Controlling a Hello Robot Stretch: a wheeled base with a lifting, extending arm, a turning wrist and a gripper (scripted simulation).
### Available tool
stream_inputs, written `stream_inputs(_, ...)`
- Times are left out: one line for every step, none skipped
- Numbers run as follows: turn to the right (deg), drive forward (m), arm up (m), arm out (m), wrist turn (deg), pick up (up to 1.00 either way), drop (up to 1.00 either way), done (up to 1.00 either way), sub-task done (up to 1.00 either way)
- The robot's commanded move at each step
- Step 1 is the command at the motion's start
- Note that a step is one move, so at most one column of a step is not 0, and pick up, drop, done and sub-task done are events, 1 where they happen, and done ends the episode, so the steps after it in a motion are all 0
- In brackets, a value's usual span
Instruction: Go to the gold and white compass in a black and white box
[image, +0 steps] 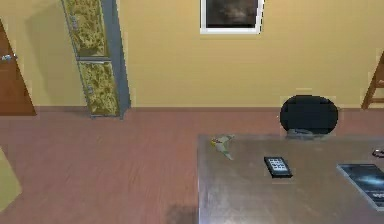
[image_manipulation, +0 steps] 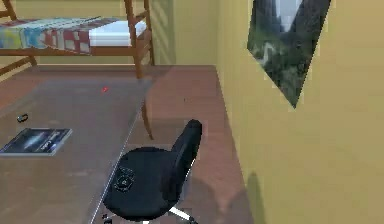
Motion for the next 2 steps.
stream_inputs(45.0, 0.0, 0.0, 0.0, 0.0, 0.0, 0.0, 0.0, 0.0)
stream_inputs(21.0, 0.0, 0.0, 0.0, 0.0, 0.0, 0.0, 0.0, 0.0)
